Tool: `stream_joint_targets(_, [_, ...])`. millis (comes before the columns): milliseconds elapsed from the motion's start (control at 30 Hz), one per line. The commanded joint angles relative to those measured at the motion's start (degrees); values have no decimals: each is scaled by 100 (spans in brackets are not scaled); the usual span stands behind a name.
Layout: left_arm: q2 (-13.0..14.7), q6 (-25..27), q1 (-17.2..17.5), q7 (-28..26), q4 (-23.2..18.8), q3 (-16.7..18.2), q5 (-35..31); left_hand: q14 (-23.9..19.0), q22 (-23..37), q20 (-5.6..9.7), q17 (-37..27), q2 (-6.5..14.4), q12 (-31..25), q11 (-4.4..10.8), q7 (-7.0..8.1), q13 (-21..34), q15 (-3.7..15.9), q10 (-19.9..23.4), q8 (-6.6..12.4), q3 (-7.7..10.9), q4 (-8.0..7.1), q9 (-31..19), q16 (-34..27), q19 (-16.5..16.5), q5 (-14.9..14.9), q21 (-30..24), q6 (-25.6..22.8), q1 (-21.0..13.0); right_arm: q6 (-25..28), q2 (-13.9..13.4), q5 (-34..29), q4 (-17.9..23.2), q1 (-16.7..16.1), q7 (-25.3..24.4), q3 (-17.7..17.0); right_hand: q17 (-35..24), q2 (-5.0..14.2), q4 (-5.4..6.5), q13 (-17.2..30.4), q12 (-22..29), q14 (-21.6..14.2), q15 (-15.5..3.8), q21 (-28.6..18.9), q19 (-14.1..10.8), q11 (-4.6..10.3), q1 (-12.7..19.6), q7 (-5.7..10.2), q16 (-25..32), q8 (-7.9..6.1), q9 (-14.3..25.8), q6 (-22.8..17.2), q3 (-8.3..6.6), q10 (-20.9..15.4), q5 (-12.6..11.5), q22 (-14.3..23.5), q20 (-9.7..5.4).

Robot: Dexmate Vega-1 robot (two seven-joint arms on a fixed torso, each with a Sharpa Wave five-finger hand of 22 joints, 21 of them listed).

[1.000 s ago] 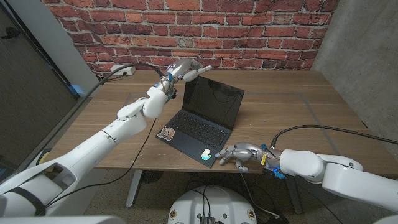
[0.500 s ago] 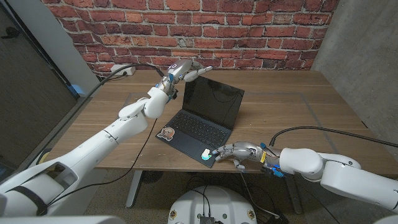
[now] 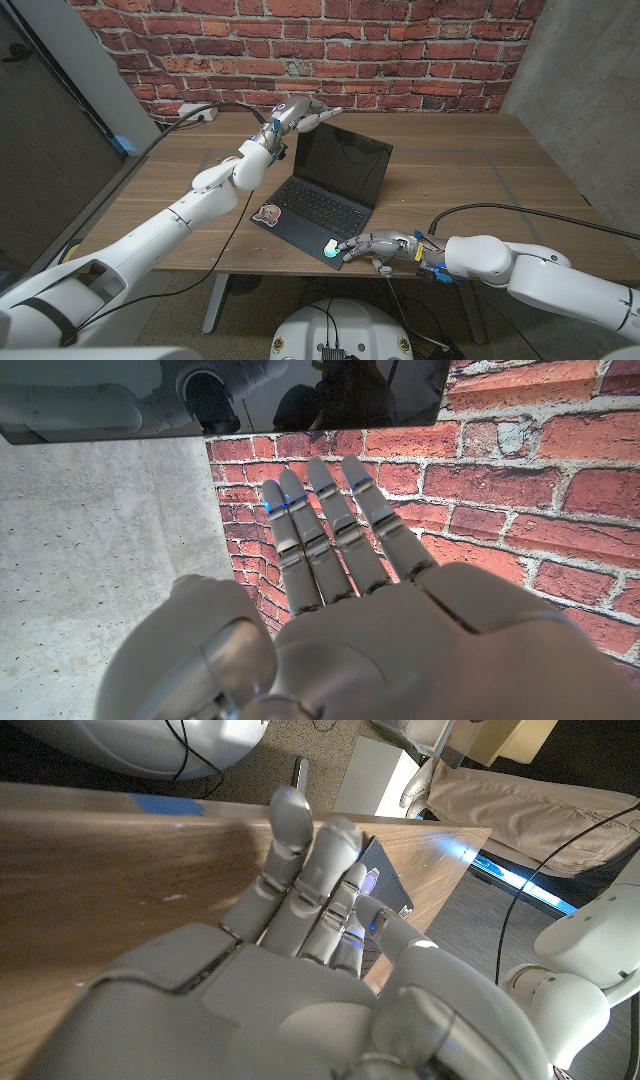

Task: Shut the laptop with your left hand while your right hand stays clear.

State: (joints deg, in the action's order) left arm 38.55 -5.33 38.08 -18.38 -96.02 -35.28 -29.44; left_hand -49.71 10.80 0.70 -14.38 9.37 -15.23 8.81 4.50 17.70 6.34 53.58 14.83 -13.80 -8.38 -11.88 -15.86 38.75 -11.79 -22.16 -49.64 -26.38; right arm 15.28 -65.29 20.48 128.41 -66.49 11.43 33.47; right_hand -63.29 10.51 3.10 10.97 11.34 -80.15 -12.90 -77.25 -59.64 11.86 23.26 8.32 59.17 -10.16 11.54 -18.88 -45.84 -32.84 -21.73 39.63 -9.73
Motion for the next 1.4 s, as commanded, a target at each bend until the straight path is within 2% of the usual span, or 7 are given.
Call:
stream_joint_targets(33, [0,27,-16,15,11,-19,-27,30,25,-9,-5,4,28,10,-3,10,626,-11,-13,10,-12,-5,5,3,-9,13,37,23,255,59,-18,-59,279,337,167,-57,-3,18,-12,-3,-15,4,-114,-62,-17,-55,-154,77,2,-6,316,-92,53,68,138,-300])
stream_joint_targets(433, [-14,16,-50,-12,34,-27,-39,30,25,-8,-3,2,33,10,-2,14,626,-8,-14,11,-15,-6,11,-6,-8,23,33,29,517,196,-2,-120,498,457,290,27,-2,14,-7,100,-32,9,-239,-99,-24,-52,-261,51,-66,-36,340,-246,-243,131,364,-300])
stream_joint_targets(567, [-18,2,-58,-16,47,-29,-31,33,25,-4,-3,1,37,9,-1,15,626,-10,-15,11,-16,-6,14,-2,-8,24,34,30,736,211,120,-137,566,510,318,72,-2,11,-12,116,-16,9,-349,-199,-38,-53,-409,43,-78,-43,263,-284,-363,127,513,-299])
stream_joint_targets(933, [-61,54,-101,13,96,-53,-18,52,26,-8,-2,-1,55,15,-13,18,626,-34,-27,12,-19,-7,28,-15,-7,37,56,36,769,229,202,-246,687,646,409,133,-13,-20,-20,75,-47,9,-250,-134,-36,-55,-476,101,-54,-55,195,-343,-451,106,504,-301])
stream_joint_targets(1133, [-89,147,-197,214,120,-126,-7,334,25,-21,38,-19,134,12,20,9,610,-163,-80,8,-15,-9,177,-55,-5,73,177,41,766,234,213,-309,735,696,450,170,-22,-35,-22,62,-14,9,-196,-114,-38,-56,-564,95,-44,-58,195,-355,-456,88,466,-302])
stream_joint_targets(1267, [-98,233,-274,421,127,-161,57,947,25,-168,145,-35,320,-74,92,-66,491,-503,-181,-2,-17,-28,462,-472,-3,281,444,69,747,237,253,-344,736,701,452,182,-23,-48,-23,53,-26,8,-179,-127,-40,-56,-567,108,-43,-59,193,-358,-452,74,457,-301])
stream_joint_targets(1400, [-99,277,-318,501,127,-205,45,1090,26,-252,183,-37,390,-87,99,-106,415,-685,-236,-10,-24,-29,492,-662,-4,377,594,97,702,235,249,-377,746,710,460,191,-21,-60,-23,46,-31,8,-217,-191,-40,-56,-567,118,-42,-59,191,-361,-444,63,499,-301])
